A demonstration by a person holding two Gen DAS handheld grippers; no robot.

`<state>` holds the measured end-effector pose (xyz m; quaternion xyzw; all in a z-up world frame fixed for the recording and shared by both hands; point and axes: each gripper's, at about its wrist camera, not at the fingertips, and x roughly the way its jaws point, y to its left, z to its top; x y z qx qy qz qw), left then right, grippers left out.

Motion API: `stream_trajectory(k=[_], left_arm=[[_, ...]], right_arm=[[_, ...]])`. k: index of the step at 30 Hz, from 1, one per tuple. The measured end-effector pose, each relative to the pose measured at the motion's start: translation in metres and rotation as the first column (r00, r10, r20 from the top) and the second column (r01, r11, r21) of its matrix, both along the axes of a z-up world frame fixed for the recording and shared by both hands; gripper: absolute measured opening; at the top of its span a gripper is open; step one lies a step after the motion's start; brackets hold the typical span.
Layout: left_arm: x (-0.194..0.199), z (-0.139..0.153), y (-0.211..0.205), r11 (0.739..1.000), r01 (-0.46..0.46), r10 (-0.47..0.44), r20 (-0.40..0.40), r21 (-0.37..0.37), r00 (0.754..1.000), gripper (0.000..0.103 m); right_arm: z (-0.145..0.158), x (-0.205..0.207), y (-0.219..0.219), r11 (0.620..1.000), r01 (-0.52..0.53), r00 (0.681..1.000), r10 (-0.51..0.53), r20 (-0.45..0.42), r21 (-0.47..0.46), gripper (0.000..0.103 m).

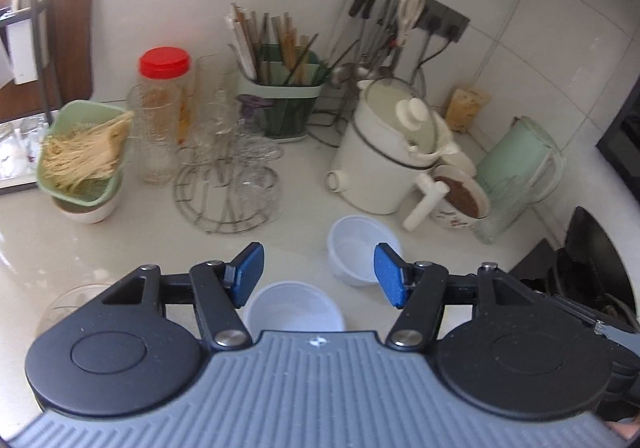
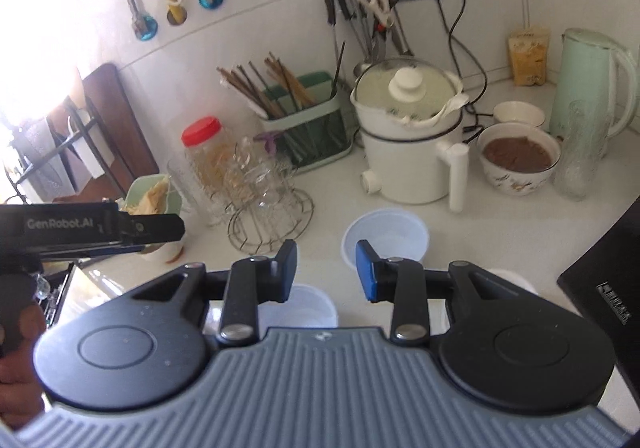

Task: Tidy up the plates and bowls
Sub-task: 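Move both grippers to the second white plastic bowl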

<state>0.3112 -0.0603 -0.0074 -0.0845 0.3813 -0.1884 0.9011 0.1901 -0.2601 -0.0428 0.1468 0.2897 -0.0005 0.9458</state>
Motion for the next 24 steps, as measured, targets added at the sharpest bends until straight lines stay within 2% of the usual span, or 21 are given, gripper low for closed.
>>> stream_trajectory(k=[6,15,17,18,20,21,22,24], left_arm=[[-0.004,0.004,-0.014,0.999,0.037,-0.036,0.024,-0.004,0.999,0.066],[-0.015,-0.006,-0.015,0.998,0.069,-0.069,0.001,-0.001,0.998,0.066],[-0.016,-0.006,-0.011,0.996,0.082,-0.082,-0.009,-0.024,0.997,0.066],[-0.016,-0.005,-0.009,0.996,0.085,-0.085,-0.011,-0.036,0.996,0.066],[-0.016,-0.004,-0.005,0.995,0.09,-0.091,-0.011,-0.047,0.996,0.067],[-0.015,-0.004,-0.004,0.995,0.094,-0.095,-0.011,-0.043,0.995,0.067],[-0.015,-0.004,-0.003,0.994,0.1,-0.1,-0.011,-0.04,0.995,0.067],[-0.015,-0.004,-0.001,0.993,0.117,-0.117,-0.013,-0.03,0.993,0.067]], right_arm=[[0.009,-0.012,-0.015,0.999,0.047,0.998,-0.046,0.047,-0.01,0.036],[0.007,-0.023,-0.02,0.996,0.084,0.996,-0.084,0.028,-0.013,0.036],[0.006,-0.024,-0.018,0.996,0.088,0.996,-0.088,0.02,-0.012,0.036],[0.006,-0.024,-0.017,0.995,0.094,0.995,-0.094,0.016,-0.014,0.04],[0.006,-0.027,-0.015,0.994,0.112,0.994,-0.112,0.018,-0.015,0.057],[0.006,-0.028,-0.014,0.992,0.125,0.992,-0.125,0.022,-0.013,0.071],[0.006,-0.029,-0.013,0.99,0.139,0.99,-0.139,0.026,-0.013,0.079],[0.004,-0.031,-0.01,0.986,0.166,0.986,-0.166,0.02,-0.019,0.08]])
